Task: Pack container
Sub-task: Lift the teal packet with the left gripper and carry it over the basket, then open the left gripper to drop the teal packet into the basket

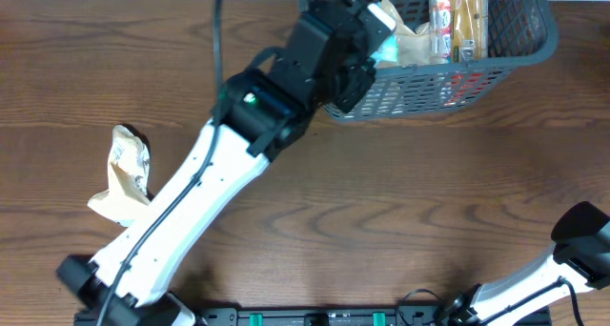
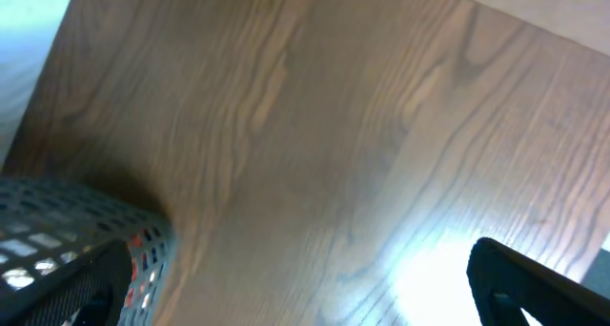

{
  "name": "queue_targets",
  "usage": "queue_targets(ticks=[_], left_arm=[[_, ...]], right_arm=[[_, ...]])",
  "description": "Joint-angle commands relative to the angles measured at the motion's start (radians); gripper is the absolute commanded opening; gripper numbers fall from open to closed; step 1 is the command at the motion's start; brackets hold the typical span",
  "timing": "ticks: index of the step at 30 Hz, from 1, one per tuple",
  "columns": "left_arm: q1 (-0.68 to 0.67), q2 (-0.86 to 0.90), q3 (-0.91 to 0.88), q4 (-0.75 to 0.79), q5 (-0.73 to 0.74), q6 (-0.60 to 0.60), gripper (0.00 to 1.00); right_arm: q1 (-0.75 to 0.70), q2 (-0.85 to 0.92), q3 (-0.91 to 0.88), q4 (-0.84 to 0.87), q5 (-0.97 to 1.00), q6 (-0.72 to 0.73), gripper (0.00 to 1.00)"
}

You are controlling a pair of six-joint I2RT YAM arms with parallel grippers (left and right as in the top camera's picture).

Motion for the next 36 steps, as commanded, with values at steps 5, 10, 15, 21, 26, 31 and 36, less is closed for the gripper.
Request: queue_targets(ticks=[5,10,15,21,26,31,36], left_arm=[[-0.002,0.078,0.011,0.120,-0.014,0.062,0.06],[-0.002,0.146,0.011,0.203,-0.007,0.113,0.06],[0.009,0.200,0.011,0.258,-0.008,0.113,0.06],[0.046,0.215,0.011,0.261,-0.007,0.113,0.06],[0.057,0.215,0.011,0.253,-0.008,0.113,0.06],[0.059,0.214,0.014,0.256,-0.009,0.113,0.06],[0.074,0.214,0.014,0.257,-0.043,0.114,0.06]], right_arm=[[-0.017,0.007,-0.002,-0.003,-0.075,-0.067,0.99],[-0.002,0.007,-0.002,-0.003,-0.101,-0.111,0.99],[0.020,0.007,-0.002,-0.003,-0.119,-0.134,0.99],[0.053,0.007,-0.002,-0.003,-0.118,-0.148,0.99],[0.069,0.007,-0.002,-0.003,-0.118,-0.153,0.99],[0.070,0.007,-0.002,-0.003,-0.117,-0.156,0.99],[0.070,0.007,-0.002,-0.003,-0.117,-0.156,0.99]])
